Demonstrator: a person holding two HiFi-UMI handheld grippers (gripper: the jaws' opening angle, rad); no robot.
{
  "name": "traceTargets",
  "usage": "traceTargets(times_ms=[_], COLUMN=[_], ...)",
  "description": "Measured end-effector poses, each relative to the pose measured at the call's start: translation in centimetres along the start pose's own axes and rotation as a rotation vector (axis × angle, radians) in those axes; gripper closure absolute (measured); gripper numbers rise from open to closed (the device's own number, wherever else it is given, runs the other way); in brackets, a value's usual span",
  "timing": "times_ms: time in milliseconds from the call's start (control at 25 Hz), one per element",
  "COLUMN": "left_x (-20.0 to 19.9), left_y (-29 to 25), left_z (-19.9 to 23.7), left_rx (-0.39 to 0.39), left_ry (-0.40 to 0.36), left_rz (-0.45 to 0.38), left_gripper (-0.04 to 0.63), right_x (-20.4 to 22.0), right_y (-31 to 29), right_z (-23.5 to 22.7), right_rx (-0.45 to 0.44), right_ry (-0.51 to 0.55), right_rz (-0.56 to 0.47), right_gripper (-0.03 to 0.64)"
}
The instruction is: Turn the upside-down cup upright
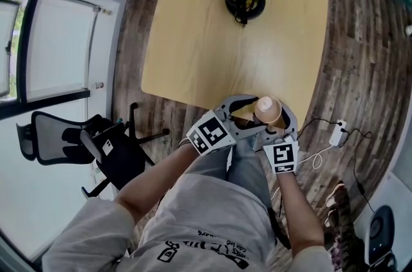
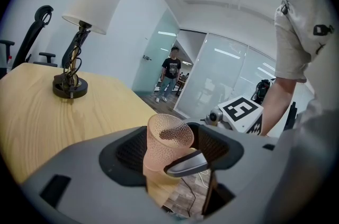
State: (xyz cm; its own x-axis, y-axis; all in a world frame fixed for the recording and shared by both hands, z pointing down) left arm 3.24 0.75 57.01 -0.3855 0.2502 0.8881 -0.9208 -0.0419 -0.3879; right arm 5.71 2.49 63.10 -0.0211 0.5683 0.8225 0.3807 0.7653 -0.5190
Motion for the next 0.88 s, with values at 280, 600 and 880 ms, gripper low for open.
traceTargets(times_ms=[280,600,880], left_x=[0.3,0.2,-1.7], left_y=[-0.2,0.1,1.1], left_z=[-0.3,-0.1,-0.1], left_rx=[0.001,-0.013,-0.004], left_ry=[0.002,0.006,0.018], left_rz=[0.009,0.012,-0.031], left_gripper=[0.29,0.29,0.284], right_x=[0.4,-0.4,-2.2], right_y=[0.0,0.6,1.7], right_z=[0.0,0.2,0.4], right_rx=[-0.012,-0.007,-0.022], right_ry=[-0.016,0.012,0.004], right_rz=[0.011,-0.018,-0.064], right_gripper=[0.299,0.285,0.272])
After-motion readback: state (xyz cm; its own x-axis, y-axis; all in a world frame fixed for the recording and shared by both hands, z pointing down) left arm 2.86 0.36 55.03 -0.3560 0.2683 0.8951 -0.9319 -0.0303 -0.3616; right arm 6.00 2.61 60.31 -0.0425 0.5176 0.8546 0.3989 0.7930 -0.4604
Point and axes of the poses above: the fingertips, and each gripper's own axes: y backward along the fingers, z to its left, x out of its underside, the point moved 2 cm from there along y, backward along the fingers, and after that the axes turned 9 degrees about -y, right-handed, at the moved point
